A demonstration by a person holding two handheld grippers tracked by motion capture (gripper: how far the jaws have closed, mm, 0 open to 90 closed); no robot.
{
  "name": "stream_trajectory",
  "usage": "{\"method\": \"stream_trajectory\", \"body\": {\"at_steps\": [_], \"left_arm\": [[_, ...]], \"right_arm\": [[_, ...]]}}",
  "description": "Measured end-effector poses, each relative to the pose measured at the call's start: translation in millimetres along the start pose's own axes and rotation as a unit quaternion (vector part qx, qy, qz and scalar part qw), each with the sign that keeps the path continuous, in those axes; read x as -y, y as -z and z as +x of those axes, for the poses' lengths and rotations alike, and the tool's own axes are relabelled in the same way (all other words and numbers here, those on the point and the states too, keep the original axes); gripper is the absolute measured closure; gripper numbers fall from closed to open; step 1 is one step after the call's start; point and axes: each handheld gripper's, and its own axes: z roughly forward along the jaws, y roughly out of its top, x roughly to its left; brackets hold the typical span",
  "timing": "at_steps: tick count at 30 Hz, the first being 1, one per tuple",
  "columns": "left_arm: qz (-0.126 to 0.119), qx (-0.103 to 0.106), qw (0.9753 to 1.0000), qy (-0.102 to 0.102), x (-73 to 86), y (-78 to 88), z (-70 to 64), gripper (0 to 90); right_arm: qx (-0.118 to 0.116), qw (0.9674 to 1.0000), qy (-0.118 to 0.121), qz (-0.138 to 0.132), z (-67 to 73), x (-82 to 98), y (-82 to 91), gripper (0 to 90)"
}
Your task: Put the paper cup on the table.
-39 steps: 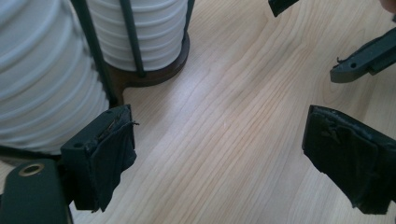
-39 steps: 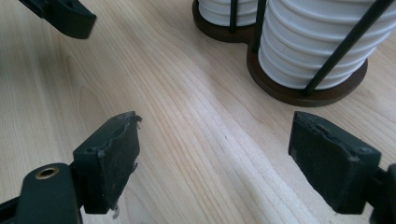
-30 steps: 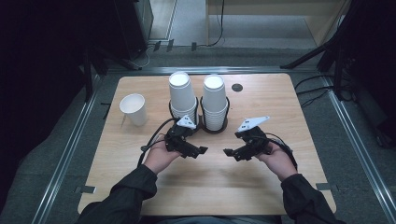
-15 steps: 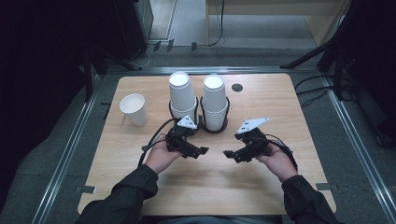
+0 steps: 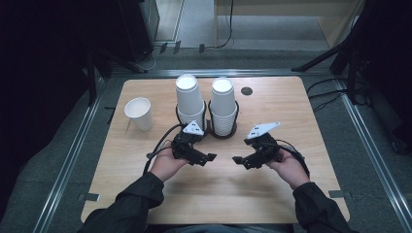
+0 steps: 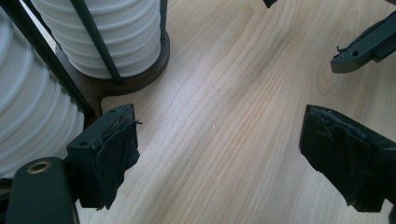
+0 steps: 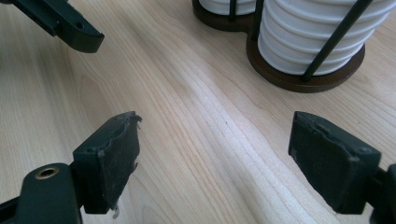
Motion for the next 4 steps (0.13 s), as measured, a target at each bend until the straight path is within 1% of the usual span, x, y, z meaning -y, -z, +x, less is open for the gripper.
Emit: {"method": "stream_trajectory", "body": {"at_steps": [4], "left_arm": [[-0.011, 0.004, 0.9999, 0.003, 0.8, 1.1, 1.4, 11.1]], "right_arm": [[0.0, 1.0, 0.005, -0.001, -1.0, 0.0, 1.7, 16.6]]}}
